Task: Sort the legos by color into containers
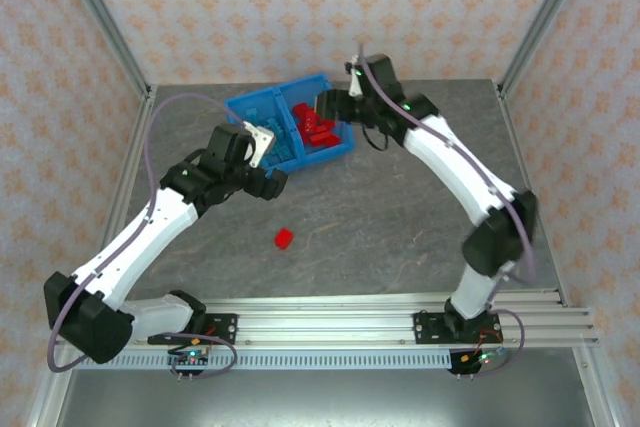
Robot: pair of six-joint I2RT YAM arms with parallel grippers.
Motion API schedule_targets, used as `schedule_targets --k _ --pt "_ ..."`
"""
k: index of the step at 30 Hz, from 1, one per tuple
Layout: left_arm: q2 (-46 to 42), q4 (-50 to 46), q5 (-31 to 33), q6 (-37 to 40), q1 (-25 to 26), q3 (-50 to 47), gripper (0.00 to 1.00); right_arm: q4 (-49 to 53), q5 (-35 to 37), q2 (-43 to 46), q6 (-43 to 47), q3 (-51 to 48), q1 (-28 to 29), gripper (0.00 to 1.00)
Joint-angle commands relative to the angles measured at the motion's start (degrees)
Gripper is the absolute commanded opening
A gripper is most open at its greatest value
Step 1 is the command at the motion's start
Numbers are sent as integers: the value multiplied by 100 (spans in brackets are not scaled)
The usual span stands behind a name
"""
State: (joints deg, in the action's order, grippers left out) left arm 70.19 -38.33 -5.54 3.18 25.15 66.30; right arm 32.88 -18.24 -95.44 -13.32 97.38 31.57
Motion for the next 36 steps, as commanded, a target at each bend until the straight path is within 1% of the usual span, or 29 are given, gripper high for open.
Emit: schedule_targets --k 1,3,6,8,10,12,16,22,26,29,30,32,35,36 --pt "143 -1156 275 -949 3 308 100 24 -909 948 415 -1313 60 85" --pt "81 -987 54 -1398 7 67 98 50 -1088 1731 371 -2202 103 100" --pt "-57 -763 -316 -1929 40 -337 94 -219 -1320 2902 -71 -3546 165 99" --pt "-118 -729 -493 -2174 110 -557 92 -360 -1534 3567 -430 -4211 225 99" --pt "-142 -696 -520 -2329 262 -757 92 -307 -1700 4016 -689 -4619 316 99" --pt "-93 -602 -355 -2436 503 -966 91 -180 -1782 4328 -880 -4865 428 99" --pt "284 -342 -401 -2497 809 -1257 88 -203 -1807 4514 -1147 -5070 605 99" --pt "1114 -57 3 -2404 1271 -1407 84 -167 -1701 4293 -1128 -5012 631 99" --pt "1668 387 43 -2402 1368 -1492 76 -221 -1687 4127 -1158 -5044 653 99" --pt "1995 646 17 -2444 1366 -1554 67 -147 -1696 4095 -1202 -5087 666 100" --pt "2071 712 8 -2470 1370 -1569 61 -118 -1702 4103 -1207 -5109 675 100" --pt "2171 813 9 -2540 1370 -1629 52 -58 -1699 4145 -1216 -5132 684 100" --pt "2207 966 26 -2665 1378 -1771 35 -10 -1668 4185 -1230 -5156 692 100" --pt "2205 1012 27 -2709 1386 -1810 31 -22 -1650 4183 -1235 -5166 692 99"
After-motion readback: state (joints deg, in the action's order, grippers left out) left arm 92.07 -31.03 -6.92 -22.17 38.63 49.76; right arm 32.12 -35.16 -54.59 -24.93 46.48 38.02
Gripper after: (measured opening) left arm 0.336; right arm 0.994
